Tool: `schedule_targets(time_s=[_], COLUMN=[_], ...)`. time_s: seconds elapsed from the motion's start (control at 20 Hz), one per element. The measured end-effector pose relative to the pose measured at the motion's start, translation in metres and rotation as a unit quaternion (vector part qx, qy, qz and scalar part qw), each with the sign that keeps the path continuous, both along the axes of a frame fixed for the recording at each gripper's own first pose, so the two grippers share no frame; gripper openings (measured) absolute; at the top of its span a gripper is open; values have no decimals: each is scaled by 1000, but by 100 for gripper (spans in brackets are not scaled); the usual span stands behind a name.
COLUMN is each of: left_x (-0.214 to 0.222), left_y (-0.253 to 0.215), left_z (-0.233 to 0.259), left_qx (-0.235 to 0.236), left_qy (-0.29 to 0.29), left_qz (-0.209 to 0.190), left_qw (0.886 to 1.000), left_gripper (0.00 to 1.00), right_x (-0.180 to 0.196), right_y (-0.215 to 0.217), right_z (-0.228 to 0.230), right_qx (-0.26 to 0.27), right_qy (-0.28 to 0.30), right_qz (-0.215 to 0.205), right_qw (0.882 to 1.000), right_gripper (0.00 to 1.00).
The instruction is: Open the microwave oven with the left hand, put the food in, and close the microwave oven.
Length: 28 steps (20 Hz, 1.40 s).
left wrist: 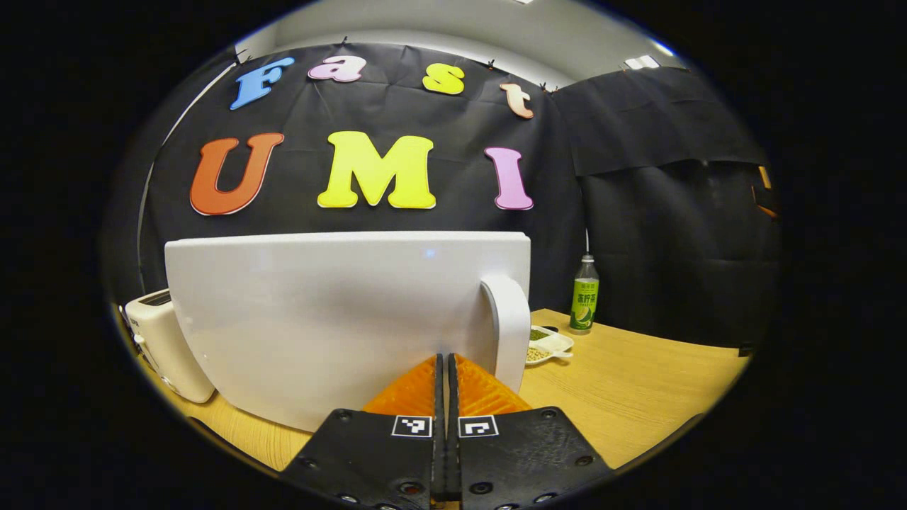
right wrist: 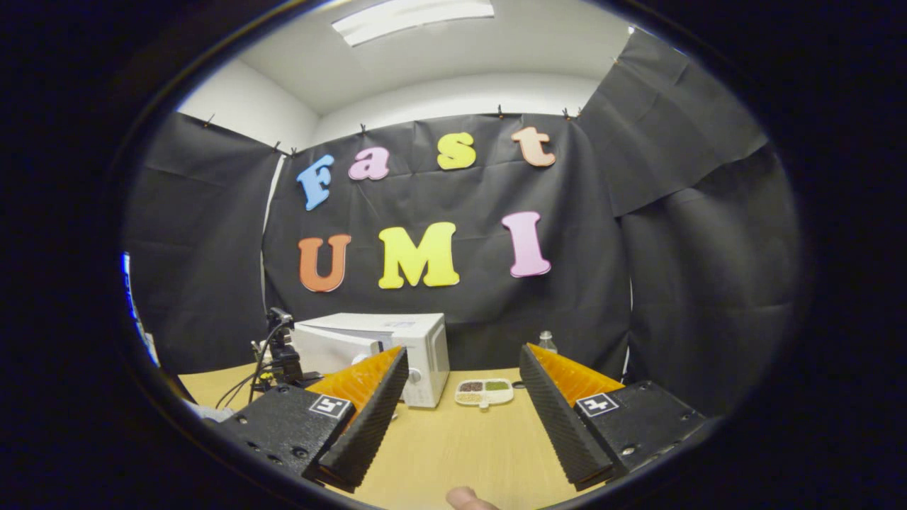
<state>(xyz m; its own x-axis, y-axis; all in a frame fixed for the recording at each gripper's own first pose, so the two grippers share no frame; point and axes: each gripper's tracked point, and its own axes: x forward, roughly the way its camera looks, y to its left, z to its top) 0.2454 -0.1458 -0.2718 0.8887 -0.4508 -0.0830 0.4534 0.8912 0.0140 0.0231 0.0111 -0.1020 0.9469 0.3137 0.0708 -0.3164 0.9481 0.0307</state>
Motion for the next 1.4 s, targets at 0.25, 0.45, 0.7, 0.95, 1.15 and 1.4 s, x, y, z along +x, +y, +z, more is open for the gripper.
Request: schedule_targets(time_s=[0.25, 0.45, 0.7, 0.95, 1.15, 1.4], left_x=[44, 53, 55, 53, 42, 0], left_y=[-3, -8, -6, -6, 14, 46], left_z=[-9, -7, -13, -17, -25, -6], left_qx=[-9, -40, -10, -29, -30, -37], left_qy=[24, 22, 8, 34, 72, 99], left_qz=[76, 97, 107, 92, 124, 176], left_qw=[997, 994, 994, 995, 989, 979], left_gripper=[0, 0, 0, 4, 45, 93], right_x=[8, 12, 14, -1, -16, -36], right_y=[-18, -28, -47, -45, -44, -33], right_z=[8, 1, -8, -4, 0, 11], right_qx=[25, 24, 37, 45, 35, 32], right_qy=[9, 19, 34, 36, 37, 32], right_qz=[1, 0, -17, -19, -24, -25], right_qw=[1000, 1000, 999, 998, 998, 999], right_gripper=[91, 100, 91, 91, 91, 100])
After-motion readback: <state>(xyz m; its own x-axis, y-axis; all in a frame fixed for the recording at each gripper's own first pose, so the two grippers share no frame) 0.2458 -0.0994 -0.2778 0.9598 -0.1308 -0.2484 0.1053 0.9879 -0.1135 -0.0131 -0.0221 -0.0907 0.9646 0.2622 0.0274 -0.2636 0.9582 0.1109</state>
